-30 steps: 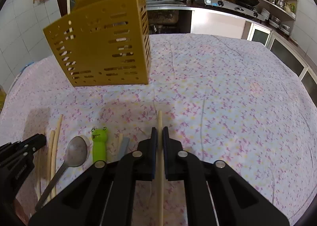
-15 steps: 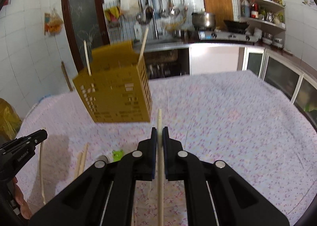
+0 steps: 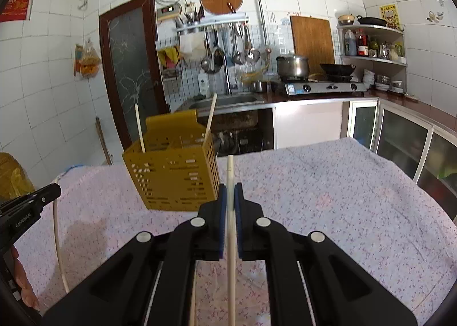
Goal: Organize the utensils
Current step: 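Carry both chopsticks upright into the yellow holder and open both grippers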
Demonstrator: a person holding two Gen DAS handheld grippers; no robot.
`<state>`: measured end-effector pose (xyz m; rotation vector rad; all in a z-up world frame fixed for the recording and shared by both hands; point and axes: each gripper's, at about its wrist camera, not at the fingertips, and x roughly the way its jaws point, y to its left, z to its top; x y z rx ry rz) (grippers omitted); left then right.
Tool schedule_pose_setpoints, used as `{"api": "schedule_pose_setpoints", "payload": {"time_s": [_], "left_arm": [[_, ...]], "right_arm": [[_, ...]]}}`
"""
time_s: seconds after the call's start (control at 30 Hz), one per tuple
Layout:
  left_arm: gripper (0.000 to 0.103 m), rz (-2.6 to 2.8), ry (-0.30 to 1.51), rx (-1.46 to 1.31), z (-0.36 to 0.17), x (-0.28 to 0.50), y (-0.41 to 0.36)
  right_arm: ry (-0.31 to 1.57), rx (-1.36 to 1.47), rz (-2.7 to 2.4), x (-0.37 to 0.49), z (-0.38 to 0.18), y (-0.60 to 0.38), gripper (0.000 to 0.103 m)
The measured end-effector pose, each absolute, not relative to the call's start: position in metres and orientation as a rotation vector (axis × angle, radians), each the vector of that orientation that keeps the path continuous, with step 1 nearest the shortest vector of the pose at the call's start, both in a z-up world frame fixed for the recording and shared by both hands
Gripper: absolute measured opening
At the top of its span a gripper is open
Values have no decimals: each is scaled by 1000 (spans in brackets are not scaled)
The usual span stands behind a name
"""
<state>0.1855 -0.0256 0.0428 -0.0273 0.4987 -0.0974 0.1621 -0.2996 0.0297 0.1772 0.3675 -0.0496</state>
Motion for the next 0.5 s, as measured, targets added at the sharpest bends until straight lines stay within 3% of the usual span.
{"api": "schedule_pose_setpoints", "payload": {"time_s": [0.5], "left_arm": [[5, -131, 371, -43, 61, 163, -20]], "right_arm": [[219, 148, -97, 125, 47, -301, 6]]}}
